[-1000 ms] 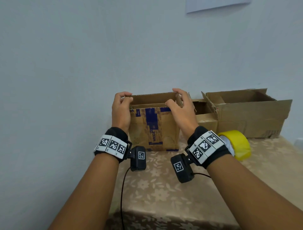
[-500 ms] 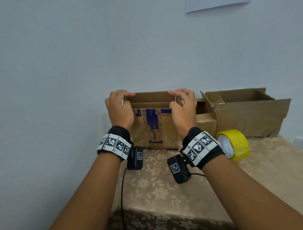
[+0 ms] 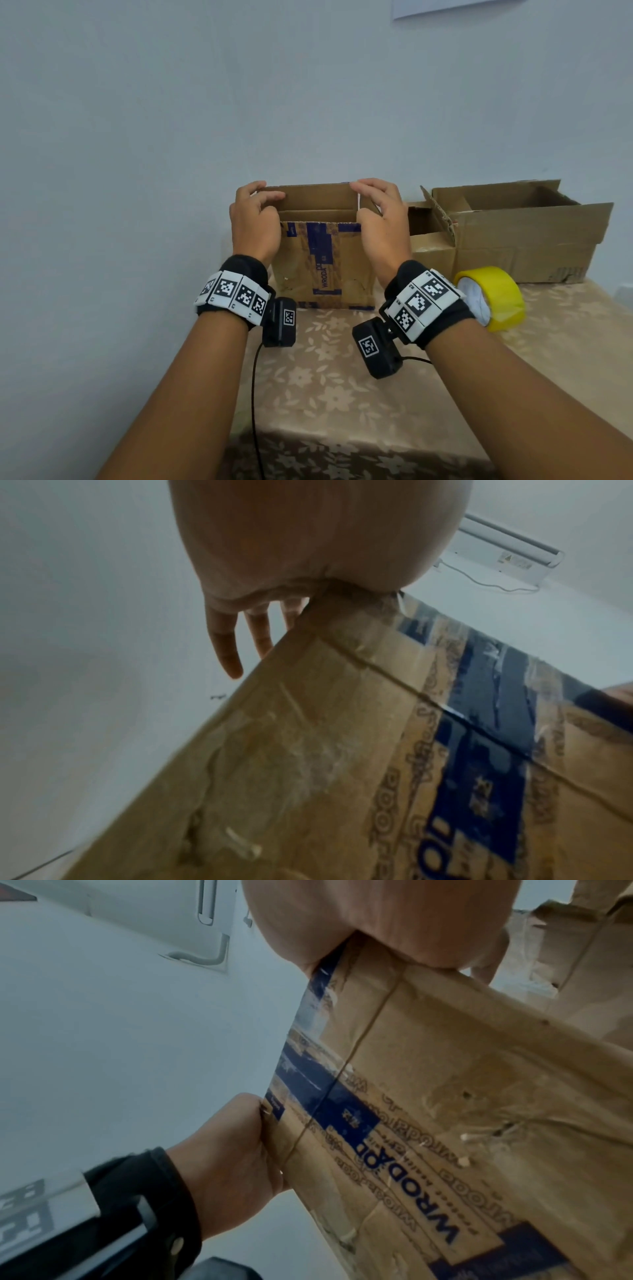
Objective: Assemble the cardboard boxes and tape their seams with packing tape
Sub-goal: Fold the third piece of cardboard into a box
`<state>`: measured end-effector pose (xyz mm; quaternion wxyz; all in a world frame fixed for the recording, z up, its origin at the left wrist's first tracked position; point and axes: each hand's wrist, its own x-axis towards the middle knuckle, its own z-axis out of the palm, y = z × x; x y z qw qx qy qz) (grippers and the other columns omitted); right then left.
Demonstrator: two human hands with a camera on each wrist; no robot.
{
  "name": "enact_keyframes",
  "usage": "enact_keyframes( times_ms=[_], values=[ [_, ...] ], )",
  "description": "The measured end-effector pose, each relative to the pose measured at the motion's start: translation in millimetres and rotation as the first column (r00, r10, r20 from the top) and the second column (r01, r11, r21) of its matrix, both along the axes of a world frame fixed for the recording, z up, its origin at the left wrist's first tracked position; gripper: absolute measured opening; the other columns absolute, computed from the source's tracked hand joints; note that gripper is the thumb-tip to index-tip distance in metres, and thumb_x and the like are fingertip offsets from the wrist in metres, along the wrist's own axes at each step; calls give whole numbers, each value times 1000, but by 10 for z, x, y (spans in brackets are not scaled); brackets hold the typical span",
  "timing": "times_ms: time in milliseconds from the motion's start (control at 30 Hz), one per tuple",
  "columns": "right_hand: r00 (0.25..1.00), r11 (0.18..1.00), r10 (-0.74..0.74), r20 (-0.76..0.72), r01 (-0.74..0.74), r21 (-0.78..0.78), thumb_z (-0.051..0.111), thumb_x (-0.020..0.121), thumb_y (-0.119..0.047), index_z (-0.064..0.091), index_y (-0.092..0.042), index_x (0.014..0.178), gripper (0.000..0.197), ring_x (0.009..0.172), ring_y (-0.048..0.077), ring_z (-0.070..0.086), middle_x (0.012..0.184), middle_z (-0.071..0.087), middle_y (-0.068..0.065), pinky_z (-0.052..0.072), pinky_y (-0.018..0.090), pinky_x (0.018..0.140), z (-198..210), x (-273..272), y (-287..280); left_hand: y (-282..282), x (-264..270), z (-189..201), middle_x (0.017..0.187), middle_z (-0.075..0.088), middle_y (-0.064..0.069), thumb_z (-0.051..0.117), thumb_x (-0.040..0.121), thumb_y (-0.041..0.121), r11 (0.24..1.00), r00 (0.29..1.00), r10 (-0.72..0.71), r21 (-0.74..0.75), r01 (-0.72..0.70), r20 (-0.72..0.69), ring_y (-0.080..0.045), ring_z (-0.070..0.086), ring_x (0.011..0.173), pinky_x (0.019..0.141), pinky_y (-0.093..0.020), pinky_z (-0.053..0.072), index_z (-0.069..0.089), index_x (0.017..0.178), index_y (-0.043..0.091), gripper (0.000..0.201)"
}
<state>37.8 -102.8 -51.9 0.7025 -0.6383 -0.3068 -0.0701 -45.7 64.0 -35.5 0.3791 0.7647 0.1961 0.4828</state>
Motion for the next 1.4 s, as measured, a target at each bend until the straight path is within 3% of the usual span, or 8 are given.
enact_keyframes(
  times_ms=[133, 300, 467, 733, 1000, 1133, 1300, 1400],
  values=[
    [999, 999, 33, -2, -33, 9, 44, 83, -16, 76, -34, 110, 46, 132, 10, 48, 124, 62, -21, 44, 46, 112, -30, -3, 11, 31, -8, 24, 138, 45, 9, 38, 93, -1, 1000, 999, -4, -22, 3, -50, -17, 40, 137, 114, -46, 42, 67, 105, 26, 42],
    [992, 993, 109, -63, -112, -30, 49, 100, -9, 69, -25, 130, 39, 127, 0, 49, 141, 60, -11, 41, 28, 113, 17, 45, -28, 3, -35, -2, 138, 54, 6, 38, 98, -1, 998, 998, -60, -20, 61, 13, -6, 50, 123, 112, -36, 44, 67, 119, 20, 42],
    [988, 993, 85, -131, -94, -68, 52, 105, -37, 63, -26, 139, 37, 125, 5, 53, 138, 62, -11, 44, 31, 110, -41, 71, -7, -45, -27, -80, 122, 62, 6, 39, 97, 12, 998, 986, -56, 20, 54, 156, 7, 54, 108, 98, -21, 48, 74, 110, 19, 38],
    [989, 982, 89, -122, -108, -157, 42, 105, -41, 46, -31, 153, 50, 145, 12, 38, 158, 45, -9, 31, 45, 122, -45, 88, -25, -19, -27, -114, 111, 65, 4, 35, 90, 17, 990, 980, -106, 111, 88, 168, 6, 58, 103, 90, -12, 45, 78, 99, 17, 43],
    [982, 966, 86, -166, -123, -229, 40, 89, -50, 39, -35, 157, 69, 150, 13, 30, 163, 37, -12, 26, 52, 123, 17, 39, -85, -97, -37, -153, 96, 77, 1, 37, 94, 17, 979, 964, -189, 109, 171, 187, -4, 68, 98, 90, -25, 52, 79, 94, 12, 42],
    [975, 971, 124, -184, -157, -178, 46, 104, -43, 42, -30, 156, 54, 145, 12, 39, 160, 43, -8, 33, 45, 122, 17, 83, -83, -115, -44, -153, 89, 80, 3, 41, 106, 37, 987, 978, -159, 13, 159, 137, -3, 68, 101, 96, -28, 50, 71, 108, 27, 32],
    [989, 995, 54, -139, -65, -71, 49, 93, -74, 58, -26, 139, 67, 122, 9, 60, 131, 65, -8, 49, 45, 109, -56, 95, -45, -111, -28, -96, 93, 78, 5, 60, 89, 66, 987, 982, -93, -112, 112, 162, -11, 73, 88, 88, -39, 60, 66, 109, 26, 46],
    [997, 998, -6, -80, 1, -66, 56, 101, -52, 54, -27, 142, 49, 118, 0, 54, 135, 58, -11, 49, 36, 107, -123, 105, -15, -74, -10, -126, 99, 74, 9, 63, 93, 59, 1000, 996, -7, -9, 8, 94, -11, 69, 92, 88, -39, 59, 72, 109, 22, 41]
  ],
)
